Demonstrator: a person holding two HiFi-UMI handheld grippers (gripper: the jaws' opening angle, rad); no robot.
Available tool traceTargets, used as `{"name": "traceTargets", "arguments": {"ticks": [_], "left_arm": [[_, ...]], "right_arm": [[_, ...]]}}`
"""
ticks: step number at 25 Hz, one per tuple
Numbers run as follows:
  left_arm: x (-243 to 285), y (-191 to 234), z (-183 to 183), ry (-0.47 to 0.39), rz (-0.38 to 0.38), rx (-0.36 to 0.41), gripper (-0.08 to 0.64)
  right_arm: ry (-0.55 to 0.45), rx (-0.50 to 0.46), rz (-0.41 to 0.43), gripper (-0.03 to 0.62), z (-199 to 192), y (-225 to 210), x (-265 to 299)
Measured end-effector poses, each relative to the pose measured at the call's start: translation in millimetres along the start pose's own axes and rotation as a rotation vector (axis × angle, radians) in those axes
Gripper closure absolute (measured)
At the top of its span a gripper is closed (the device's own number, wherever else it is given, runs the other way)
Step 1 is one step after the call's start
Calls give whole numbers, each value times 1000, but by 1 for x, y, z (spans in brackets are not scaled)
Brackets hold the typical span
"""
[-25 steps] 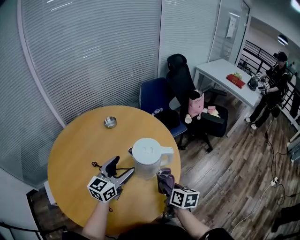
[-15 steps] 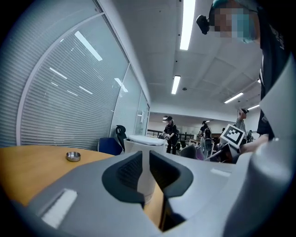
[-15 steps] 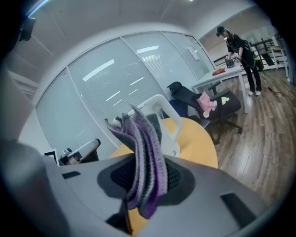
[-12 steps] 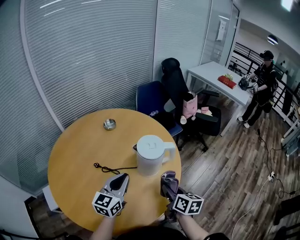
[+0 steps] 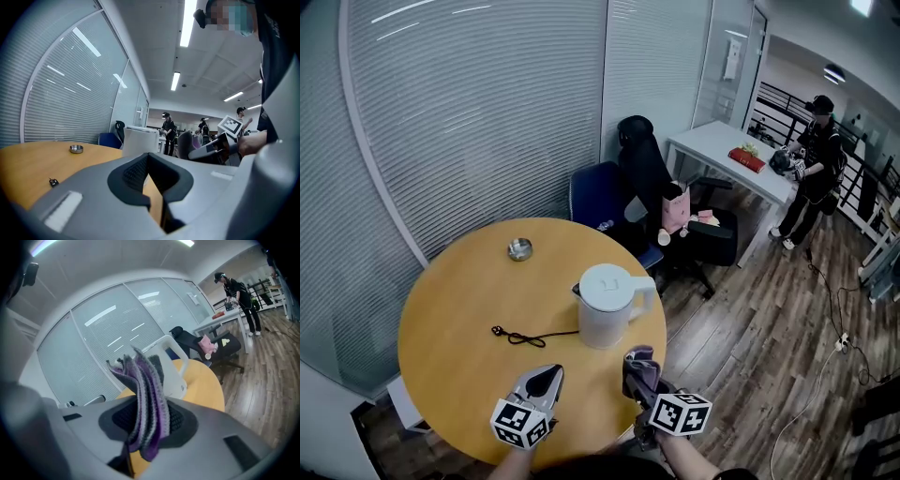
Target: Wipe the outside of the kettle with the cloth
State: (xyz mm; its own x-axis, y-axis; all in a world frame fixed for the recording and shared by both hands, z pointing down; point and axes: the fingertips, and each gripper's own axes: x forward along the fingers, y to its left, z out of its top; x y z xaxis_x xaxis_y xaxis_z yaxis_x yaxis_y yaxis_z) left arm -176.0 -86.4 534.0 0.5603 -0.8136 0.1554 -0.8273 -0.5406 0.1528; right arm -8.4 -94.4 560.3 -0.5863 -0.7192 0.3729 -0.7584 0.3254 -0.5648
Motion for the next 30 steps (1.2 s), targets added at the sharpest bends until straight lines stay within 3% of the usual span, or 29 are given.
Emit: {"name": "traceTargets", "arguments": {"ticks": [11, 30], "left_arm": [[-24, -6, -37, 79, -48, -22, 551], [-31, -19, -60, 134, -91, -35, 549]], "right_arm": [[17, 6, -19, 483, -26, 12, -7], [20, 35, -22, 485, -45, 16, -11]]}}
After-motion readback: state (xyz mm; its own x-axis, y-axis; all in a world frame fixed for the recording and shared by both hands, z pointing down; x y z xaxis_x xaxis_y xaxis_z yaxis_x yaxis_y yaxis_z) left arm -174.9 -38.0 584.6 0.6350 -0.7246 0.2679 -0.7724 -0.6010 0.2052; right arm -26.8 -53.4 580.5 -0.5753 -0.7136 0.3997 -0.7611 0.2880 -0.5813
